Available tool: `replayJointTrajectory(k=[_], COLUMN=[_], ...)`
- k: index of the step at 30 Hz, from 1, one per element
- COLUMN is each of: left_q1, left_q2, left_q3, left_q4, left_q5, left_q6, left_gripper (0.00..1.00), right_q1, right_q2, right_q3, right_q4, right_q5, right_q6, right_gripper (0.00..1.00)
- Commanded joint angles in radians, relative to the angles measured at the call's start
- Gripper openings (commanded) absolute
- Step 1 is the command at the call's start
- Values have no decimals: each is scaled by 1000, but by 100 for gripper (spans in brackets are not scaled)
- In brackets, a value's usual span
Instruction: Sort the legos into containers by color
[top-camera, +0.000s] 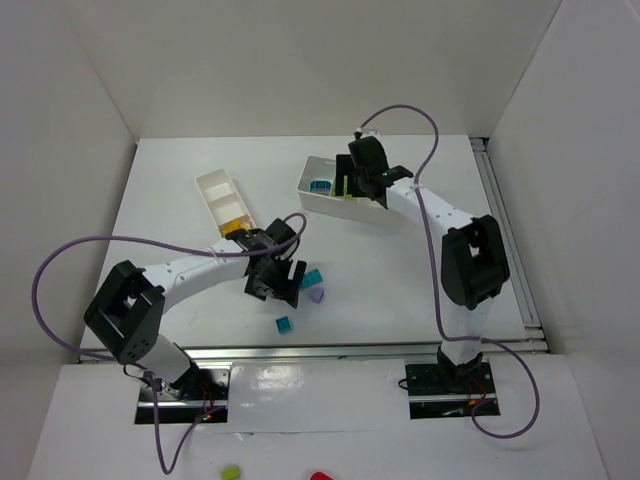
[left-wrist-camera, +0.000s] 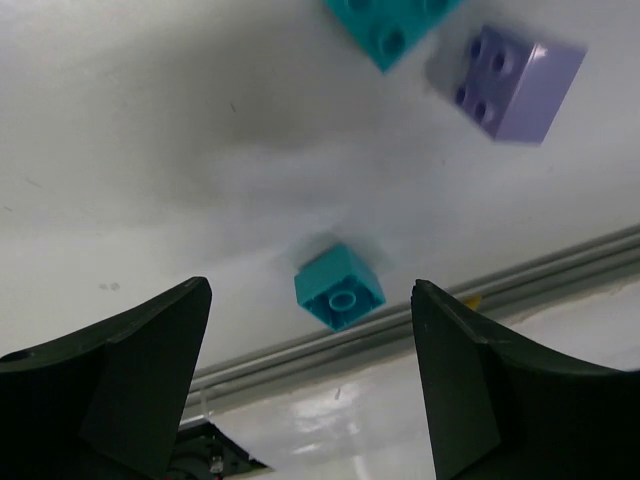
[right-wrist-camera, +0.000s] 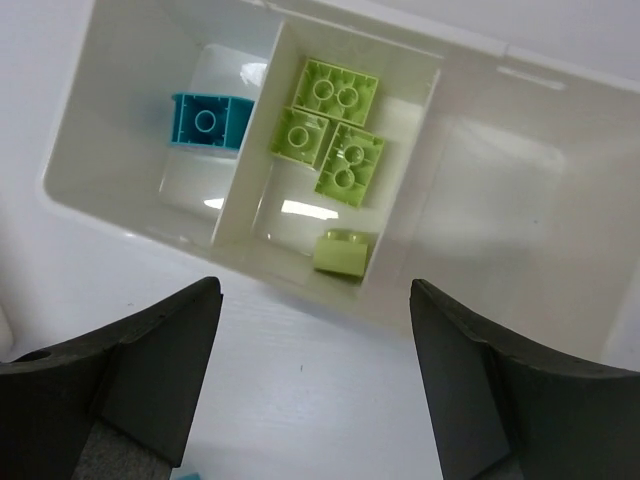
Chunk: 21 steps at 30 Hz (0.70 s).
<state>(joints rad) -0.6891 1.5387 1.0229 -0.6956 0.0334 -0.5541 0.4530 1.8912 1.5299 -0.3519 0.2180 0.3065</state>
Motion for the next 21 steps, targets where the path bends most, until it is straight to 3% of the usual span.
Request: replayJointTrajectory(k=[1,7,13,21], left_q1=[-58,-121,-130,-130], left_q2=[-40,-22,6,57], left_q3=[-55,-101,-101,-99], left_q4=[-58,-10,-10,-15], left_q5=[42,33,-4,-23], left_q6=[-42,-142,-266,-314], left_gripper=[91,85,71,63], right_q1=[-7,-16,-16,-16], right_q2=[-145,-217,-265,-285], right_q3=[-54,-111,-132,-151], right_q4=[27,7,-15,-24], right_q5=[30,60,70,70], right_q6=[11,11,2,2], right_gripper=[83,83,83,83])
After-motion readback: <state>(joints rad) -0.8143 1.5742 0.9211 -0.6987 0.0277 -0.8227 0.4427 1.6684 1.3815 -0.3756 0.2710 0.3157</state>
